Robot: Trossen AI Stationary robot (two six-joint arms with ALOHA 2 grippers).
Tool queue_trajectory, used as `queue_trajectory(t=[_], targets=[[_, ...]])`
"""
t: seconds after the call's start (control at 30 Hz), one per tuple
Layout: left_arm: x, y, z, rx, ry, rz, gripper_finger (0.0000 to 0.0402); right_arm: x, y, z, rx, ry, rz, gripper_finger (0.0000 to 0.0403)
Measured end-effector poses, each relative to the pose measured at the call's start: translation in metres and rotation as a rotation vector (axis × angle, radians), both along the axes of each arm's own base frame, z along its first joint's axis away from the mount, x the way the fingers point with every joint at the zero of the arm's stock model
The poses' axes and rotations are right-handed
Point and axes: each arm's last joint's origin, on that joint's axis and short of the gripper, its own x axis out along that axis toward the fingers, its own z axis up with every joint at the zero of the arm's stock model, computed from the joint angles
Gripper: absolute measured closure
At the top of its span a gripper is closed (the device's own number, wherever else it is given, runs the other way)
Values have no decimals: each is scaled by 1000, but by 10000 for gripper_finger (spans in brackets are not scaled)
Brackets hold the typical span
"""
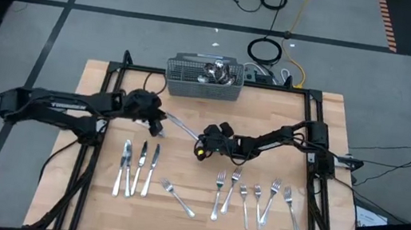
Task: Sort silverware
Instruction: Put the silver knife into the gray utensil holder
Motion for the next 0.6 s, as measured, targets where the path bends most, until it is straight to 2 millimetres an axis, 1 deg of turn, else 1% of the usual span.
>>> queue_trajectory(t=[0.1,0.23,0.37,0.47,0.53,0.6], targets=[[10,3,-8,0,3,-15,343,0,2,0,0,-2,3,402],[16,11,-30,-38,107,37,390,1,7,0,-8,-4,8,402],[20,20,-42,-80,111,113,393,1,13,1,-9,-5,22,403],[20,26,-42,-71,91,155,396,1,17,1,-8,-4,34,403],[19,29,-42,-65,94,134,396,1,20,1,-8,1,40,403],[17,31,-42,-74,101,100,387,0,21,1,-8,7,44,403]])
